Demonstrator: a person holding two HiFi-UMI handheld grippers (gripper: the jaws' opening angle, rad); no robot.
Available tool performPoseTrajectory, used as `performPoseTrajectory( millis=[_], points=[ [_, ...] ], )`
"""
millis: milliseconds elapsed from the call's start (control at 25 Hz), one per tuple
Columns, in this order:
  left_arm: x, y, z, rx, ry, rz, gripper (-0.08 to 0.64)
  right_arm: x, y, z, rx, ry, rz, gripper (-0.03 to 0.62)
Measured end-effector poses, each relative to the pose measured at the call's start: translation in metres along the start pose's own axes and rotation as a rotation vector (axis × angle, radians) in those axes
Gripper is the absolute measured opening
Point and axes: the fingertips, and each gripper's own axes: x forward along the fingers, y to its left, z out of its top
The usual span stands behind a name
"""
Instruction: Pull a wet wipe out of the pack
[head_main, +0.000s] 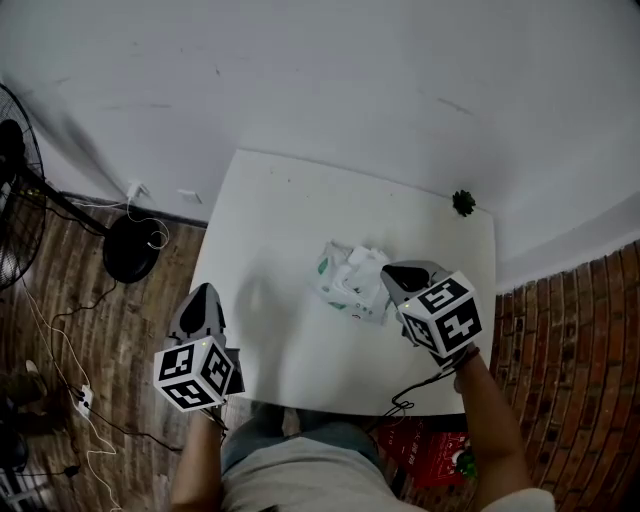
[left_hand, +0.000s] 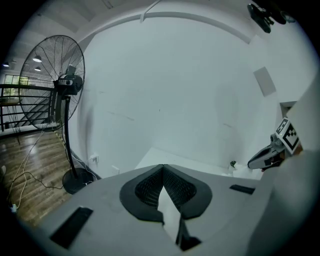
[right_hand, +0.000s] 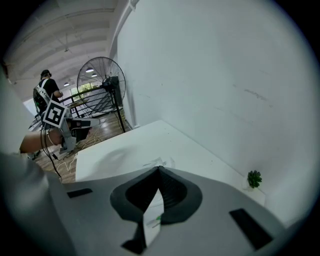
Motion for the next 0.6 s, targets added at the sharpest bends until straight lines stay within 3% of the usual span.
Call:
performPoseTrajectory(
  millis=[600],
  points=[
    [-0.001, -0.014, 0.024, 0.019, -0.048, -0.061, 0.000, -0.028, -0.002, 0.023, 0.020, -0.077, -0.067, 0.000]
  ],
)
